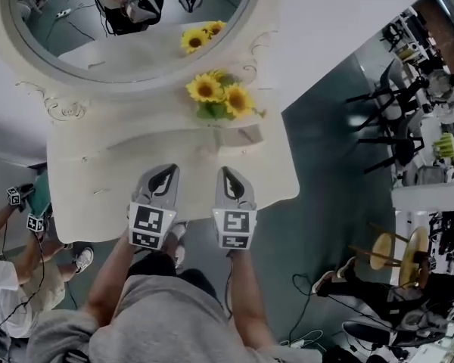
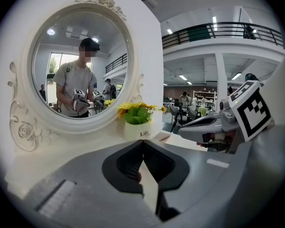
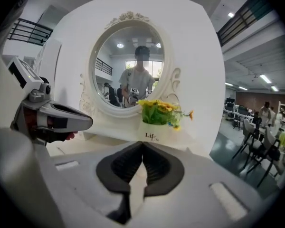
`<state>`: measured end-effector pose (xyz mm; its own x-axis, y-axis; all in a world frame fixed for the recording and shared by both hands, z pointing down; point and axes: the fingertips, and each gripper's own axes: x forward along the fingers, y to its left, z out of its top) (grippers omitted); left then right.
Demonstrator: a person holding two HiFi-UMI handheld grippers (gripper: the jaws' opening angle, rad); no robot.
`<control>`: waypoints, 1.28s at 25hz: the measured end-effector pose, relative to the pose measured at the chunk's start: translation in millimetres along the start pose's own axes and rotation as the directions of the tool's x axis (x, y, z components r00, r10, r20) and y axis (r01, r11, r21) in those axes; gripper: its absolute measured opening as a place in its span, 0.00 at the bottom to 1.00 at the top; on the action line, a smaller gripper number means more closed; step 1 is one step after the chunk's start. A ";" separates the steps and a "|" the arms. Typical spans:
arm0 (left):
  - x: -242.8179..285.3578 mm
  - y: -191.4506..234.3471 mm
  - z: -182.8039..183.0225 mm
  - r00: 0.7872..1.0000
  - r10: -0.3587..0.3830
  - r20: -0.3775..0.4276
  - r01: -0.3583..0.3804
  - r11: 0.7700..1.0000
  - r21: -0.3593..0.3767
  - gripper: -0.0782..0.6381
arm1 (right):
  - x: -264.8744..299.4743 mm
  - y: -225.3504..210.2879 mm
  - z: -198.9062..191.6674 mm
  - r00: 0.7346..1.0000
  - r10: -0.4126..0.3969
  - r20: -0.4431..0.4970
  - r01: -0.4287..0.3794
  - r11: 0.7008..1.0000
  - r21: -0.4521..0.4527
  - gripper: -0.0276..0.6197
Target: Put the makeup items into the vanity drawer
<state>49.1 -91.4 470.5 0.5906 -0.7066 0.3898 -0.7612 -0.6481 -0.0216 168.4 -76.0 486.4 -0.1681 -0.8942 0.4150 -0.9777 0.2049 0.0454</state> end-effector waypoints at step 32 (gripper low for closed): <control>64.5 36.4 -90.9 0.981 -0.014 -0.192 -0.003 0.996 -0.089 0.12 | 121.9 19.4 -114.5 0.945 0.132 -0.298 -0.163 0.983 -0.081 0.26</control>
<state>35.1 -134.7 578.5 0.5389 -0.6293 0.5600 -0.7838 -0.6181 0.0597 143.4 -135.5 641.9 -0.2508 -0.6995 0.6692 -0.9238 0.3795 0.0505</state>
